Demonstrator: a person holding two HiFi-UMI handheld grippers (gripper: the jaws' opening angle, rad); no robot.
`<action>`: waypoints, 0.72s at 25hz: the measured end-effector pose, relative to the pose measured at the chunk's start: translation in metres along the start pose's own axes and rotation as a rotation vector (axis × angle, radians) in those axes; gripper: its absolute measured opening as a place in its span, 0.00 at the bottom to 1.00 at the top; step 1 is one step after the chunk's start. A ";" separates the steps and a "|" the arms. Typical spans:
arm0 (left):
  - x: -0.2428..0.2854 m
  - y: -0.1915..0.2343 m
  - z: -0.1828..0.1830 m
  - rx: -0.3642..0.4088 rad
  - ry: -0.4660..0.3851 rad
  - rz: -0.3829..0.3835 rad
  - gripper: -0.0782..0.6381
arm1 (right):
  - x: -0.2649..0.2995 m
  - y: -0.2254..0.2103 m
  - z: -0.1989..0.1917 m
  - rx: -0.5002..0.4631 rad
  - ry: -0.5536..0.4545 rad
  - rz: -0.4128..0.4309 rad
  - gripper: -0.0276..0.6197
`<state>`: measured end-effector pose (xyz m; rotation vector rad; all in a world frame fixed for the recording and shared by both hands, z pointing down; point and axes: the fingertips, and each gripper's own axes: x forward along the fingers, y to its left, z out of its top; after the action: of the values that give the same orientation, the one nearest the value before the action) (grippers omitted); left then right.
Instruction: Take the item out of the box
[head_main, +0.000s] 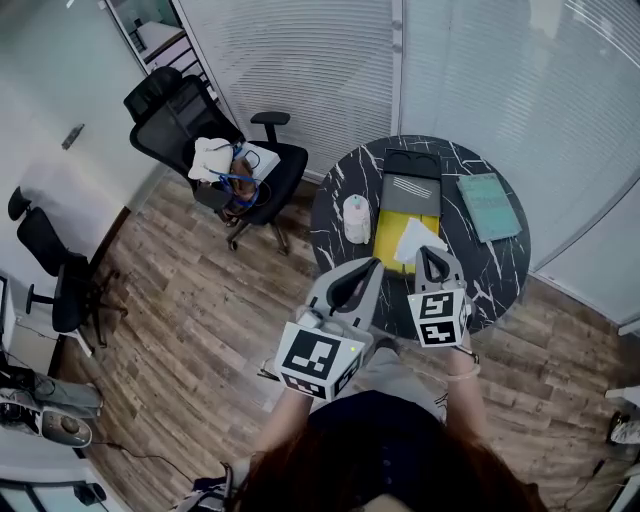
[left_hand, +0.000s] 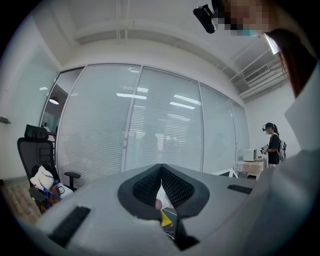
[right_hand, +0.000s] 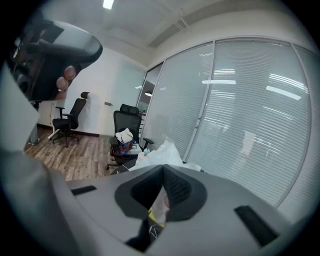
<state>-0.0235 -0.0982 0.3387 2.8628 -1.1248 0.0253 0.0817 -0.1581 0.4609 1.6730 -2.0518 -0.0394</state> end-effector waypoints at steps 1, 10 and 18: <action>-0.004 -0.001 0.000 0.000 -0.002 0.000 0.15 | -0.004 0.002 0.002 0.007 -0.009 -0.002 0.08; -0.033 -0.018 0.000 0.007 -0.020 -0.019 0.15 | -0.047 0.017 0.023 0.011 -0.076 -0.018 0.08; -0.055 -0.034 0.000 0.021 -0.026 -0.042 0.15 | -0.080 0.030 0.033 0.030 -0.122 -0.038 0.08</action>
<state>-0.0403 -0.0361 0.3346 2.9131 -1.0744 -0.0028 0.0518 -0.0852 0.4136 1.7670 -2.1191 -0.1265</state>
